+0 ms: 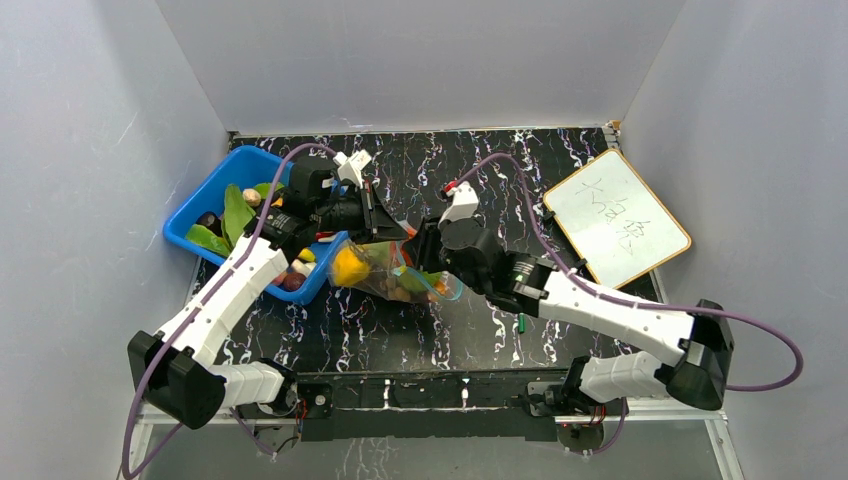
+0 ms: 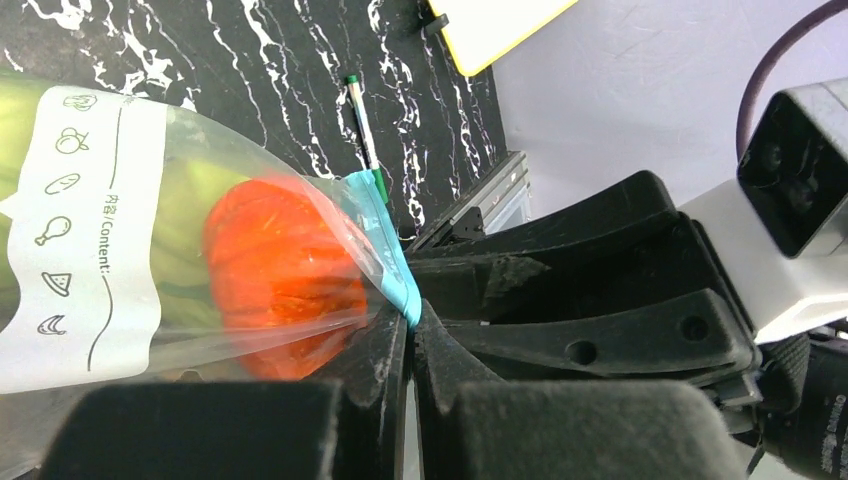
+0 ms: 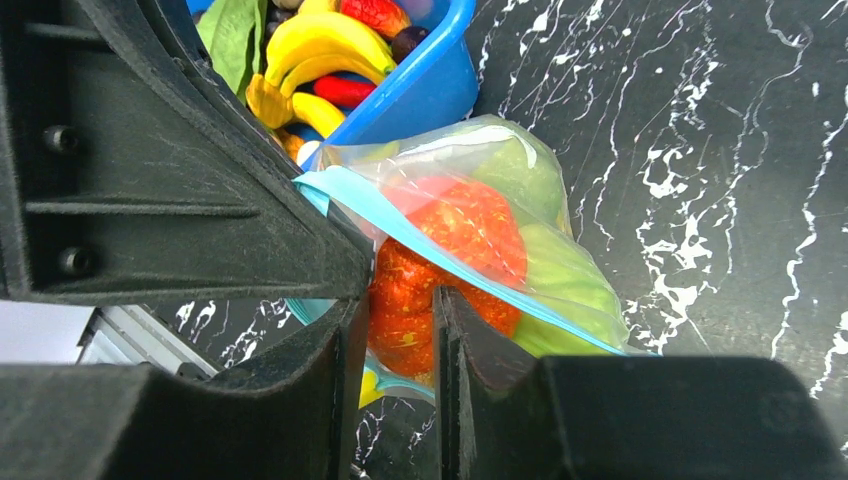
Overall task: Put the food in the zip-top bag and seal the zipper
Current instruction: Place the fake vegetable in the zipper food storage bag.
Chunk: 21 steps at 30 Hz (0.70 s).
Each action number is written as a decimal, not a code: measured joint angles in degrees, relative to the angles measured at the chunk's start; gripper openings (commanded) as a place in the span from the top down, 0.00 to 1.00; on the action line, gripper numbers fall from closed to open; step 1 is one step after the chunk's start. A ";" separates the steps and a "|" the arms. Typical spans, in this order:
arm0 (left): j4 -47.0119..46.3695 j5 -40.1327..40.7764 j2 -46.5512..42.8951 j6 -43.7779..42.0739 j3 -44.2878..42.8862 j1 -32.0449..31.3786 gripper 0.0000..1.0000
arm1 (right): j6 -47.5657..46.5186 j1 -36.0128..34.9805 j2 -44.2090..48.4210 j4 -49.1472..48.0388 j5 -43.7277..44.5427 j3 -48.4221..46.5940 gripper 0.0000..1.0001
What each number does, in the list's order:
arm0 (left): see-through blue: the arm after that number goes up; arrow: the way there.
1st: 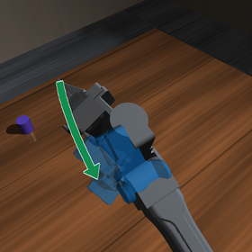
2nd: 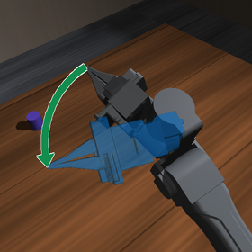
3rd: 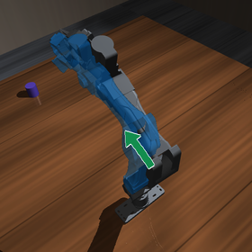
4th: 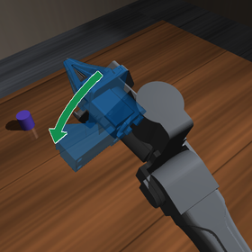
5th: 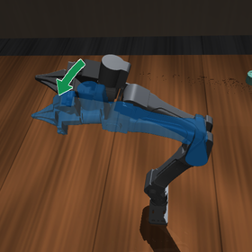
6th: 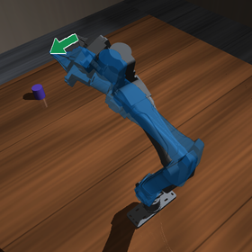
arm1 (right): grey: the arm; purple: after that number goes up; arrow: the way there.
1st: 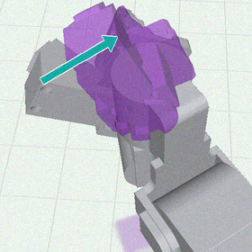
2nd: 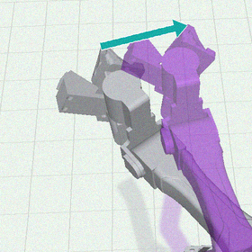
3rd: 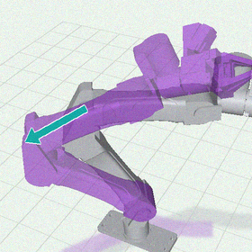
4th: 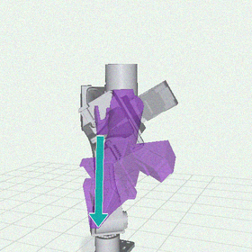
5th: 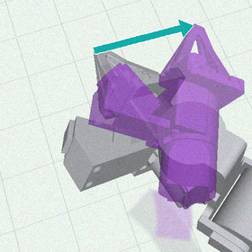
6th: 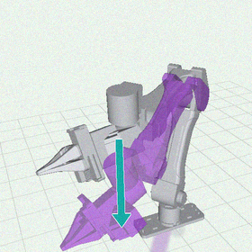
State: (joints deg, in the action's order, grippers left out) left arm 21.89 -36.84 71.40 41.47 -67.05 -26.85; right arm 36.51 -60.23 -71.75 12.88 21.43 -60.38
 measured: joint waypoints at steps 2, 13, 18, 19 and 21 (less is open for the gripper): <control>-0.57 0.09 0.07 0.59 1.14 0.07 1.00 | 0.20 0.02 -1.49 -1.70 -0.55 0.79 0.75; -2.29 -0.76 0.31 1.84 1.55 0.09 1.00 | -2.71 1.07 1.20 -2.97 -2.86 2.23 0.66; -2.62 -1.57 0.31 1.38 1.33 0.09 1.00 | -7.10 1.09 8.68 2.60 -7.34 2.56 0.50; -2.62 -1.62 0.31 1.33 1.33 0.09 1.00 | -8.20 1.09 10.25 3.52 -8.52 2.64 0.49; -2.64 -1.62 0.31 1.18 1.33 0.09 1.00 | -10.60 1.09 13.14 4.48 -11.10 3.23 0.50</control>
State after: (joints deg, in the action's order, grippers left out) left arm 19.25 -38.46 71.70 42.65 -65.71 -26.76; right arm 25.91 -59.13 -58.61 17.37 10.33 -57.14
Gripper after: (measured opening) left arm 0.008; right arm 0.499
